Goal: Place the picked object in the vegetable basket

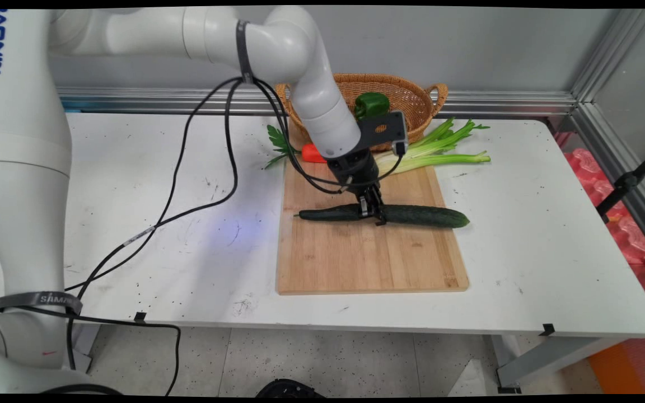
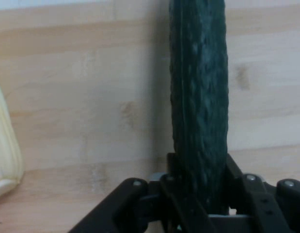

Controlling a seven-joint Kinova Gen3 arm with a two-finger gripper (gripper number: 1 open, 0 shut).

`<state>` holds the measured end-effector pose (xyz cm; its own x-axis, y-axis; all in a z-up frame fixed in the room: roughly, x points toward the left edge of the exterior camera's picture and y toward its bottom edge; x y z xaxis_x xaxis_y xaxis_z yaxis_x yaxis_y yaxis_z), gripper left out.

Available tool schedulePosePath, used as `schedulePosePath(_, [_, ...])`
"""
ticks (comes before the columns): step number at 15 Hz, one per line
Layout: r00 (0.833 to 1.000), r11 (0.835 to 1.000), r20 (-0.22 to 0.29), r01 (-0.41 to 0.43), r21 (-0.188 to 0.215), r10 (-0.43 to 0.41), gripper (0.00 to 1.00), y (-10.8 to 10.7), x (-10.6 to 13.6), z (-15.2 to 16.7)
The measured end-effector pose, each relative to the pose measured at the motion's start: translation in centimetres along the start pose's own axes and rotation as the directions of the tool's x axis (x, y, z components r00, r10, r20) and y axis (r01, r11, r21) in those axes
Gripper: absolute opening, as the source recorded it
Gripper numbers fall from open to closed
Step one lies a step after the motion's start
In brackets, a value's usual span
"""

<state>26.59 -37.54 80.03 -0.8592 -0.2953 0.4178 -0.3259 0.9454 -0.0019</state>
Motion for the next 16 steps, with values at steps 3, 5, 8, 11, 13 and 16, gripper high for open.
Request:
schedulePosePath(3, [1.0, 1.0, -0.006, -0.005, -0.001, 0.005, 0.0, 0.3, 0.7, -2.0])
schedulePosePath(5, [1.0, 1.0, -0.012, 0.001, 0.01, -0.001, 0.0, 0.3, 1.6, -4.3])
schedulePosePath(8, [0.998, 0.997, -0.026, 0.061, 0.056, -0.059, 0.0, -0.4, 2.7, -8.0])
schedulePosePath(11, [0.989, 0.981, -0.041, 0.147, 0.128, -0.143, 0.0, -2.0, 2.9, -11.5])
schedulePosePath(13, [0.98, 0.963, -0.048, 0.201, 0.177, -0.195, 0.0, -3.4, 2.6, -13.5])
schedulePosePath(16, [0.966, 0.935, -0.059, 0.259, 0.24, -0.253, 0.0, -5.8, 1.9, -15.5])
